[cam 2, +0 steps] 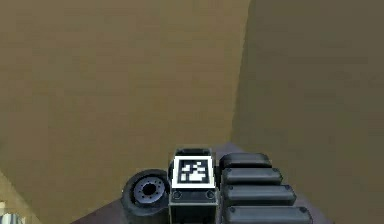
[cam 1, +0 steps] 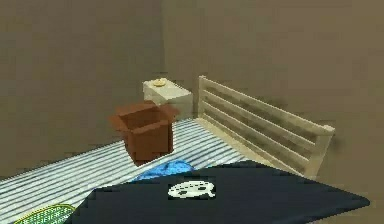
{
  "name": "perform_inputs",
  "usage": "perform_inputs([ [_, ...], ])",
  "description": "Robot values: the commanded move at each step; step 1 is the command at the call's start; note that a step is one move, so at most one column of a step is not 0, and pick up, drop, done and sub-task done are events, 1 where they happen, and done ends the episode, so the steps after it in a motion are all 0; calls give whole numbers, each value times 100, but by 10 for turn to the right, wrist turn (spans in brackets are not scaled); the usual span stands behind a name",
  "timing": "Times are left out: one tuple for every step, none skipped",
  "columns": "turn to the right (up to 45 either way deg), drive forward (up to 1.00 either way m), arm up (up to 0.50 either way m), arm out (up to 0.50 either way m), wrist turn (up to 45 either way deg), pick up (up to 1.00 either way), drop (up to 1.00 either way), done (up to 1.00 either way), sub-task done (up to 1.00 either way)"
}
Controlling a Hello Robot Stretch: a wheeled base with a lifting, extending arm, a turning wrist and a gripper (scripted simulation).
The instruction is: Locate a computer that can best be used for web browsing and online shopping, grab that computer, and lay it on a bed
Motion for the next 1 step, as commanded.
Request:
perform_inputs([
  [-450,0,0,0,0,0,0,0,0],
])
